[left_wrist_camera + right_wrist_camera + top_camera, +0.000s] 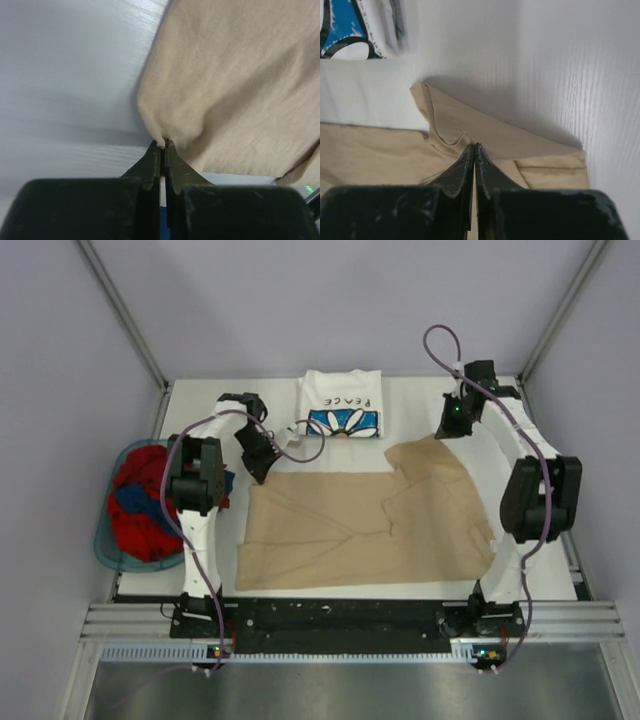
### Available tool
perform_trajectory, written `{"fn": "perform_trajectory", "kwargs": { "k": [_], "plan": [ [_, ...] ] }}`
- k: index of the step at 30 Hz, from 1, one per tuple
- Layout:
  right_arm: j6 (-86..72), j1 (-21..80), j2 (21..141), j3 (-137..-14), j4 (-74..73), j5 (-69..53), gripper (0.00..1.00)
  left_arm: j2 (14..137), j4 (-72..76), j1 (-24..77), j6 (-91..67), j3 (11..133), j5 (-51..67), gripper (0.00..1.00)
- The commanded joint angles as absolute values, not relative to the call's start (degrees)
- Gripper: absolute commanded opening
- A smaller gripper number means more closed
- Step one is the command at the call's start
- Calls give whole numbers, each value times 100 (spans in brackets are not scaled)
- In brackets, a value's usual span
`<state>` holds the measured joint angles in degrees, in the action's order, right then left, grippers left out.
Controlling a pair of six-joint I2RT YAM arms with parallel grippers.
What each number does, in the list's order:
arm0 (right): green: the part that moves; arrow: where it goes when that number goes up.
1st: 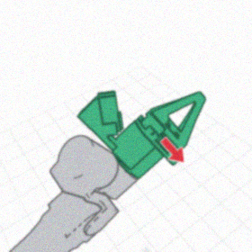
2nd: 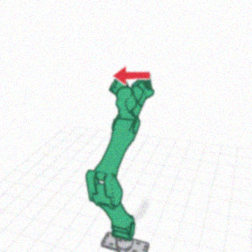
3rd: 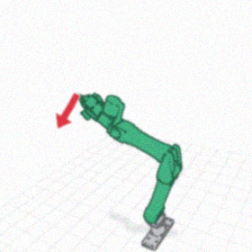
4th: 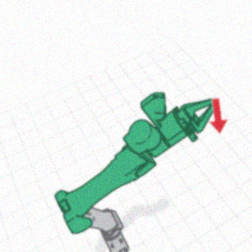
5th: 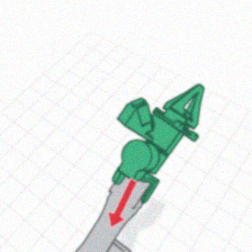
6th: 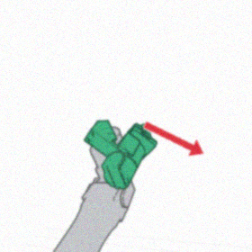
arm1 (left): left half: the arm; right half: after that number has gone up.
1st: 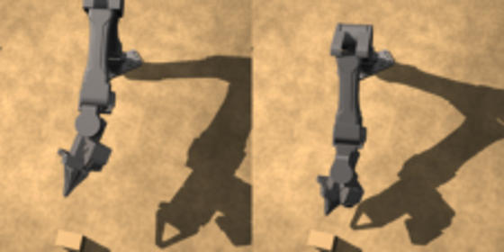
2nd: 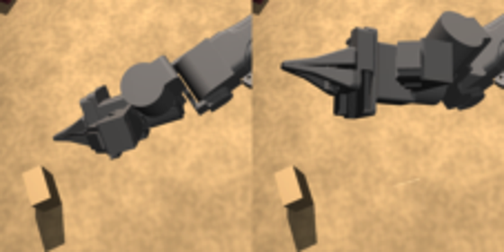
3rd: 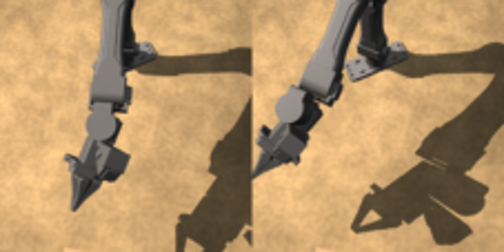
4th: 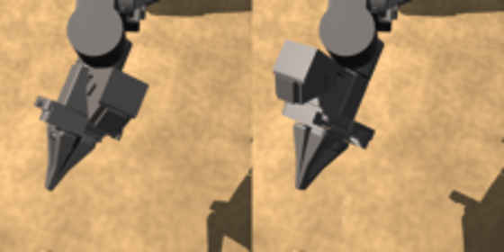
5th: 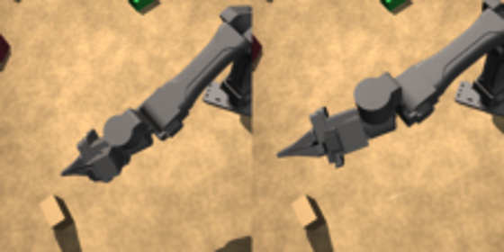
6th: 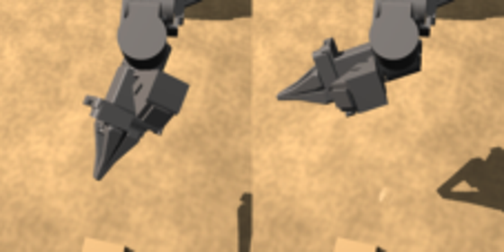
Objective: Fold and stack the t-shirts
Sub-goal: Grap the side of the flattened tshirt furthest away from the robot with both arms
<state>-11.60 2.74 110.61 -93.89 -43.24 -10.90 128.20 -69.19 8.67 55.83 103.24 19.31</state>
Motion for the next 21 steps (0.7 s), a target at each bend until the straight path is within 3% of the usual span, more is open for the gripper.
{"fn": "perform_trajectory", "kwargs": {
  "k": [1,12,21],
  "plan": [
    [-1292,352,9776,-8589,-4017,-1134,0,12631,-6857,870,5564,10310,1970,0],
    [-1652,352,6805,-6189,-4420,-757,0,10426,-5327,958,5756,8132,1301,0],
    [-2407,246,4933,-5442,-5167,182,0,9045,-5009,1063,5994,7164,1441,0]
  ]
}}
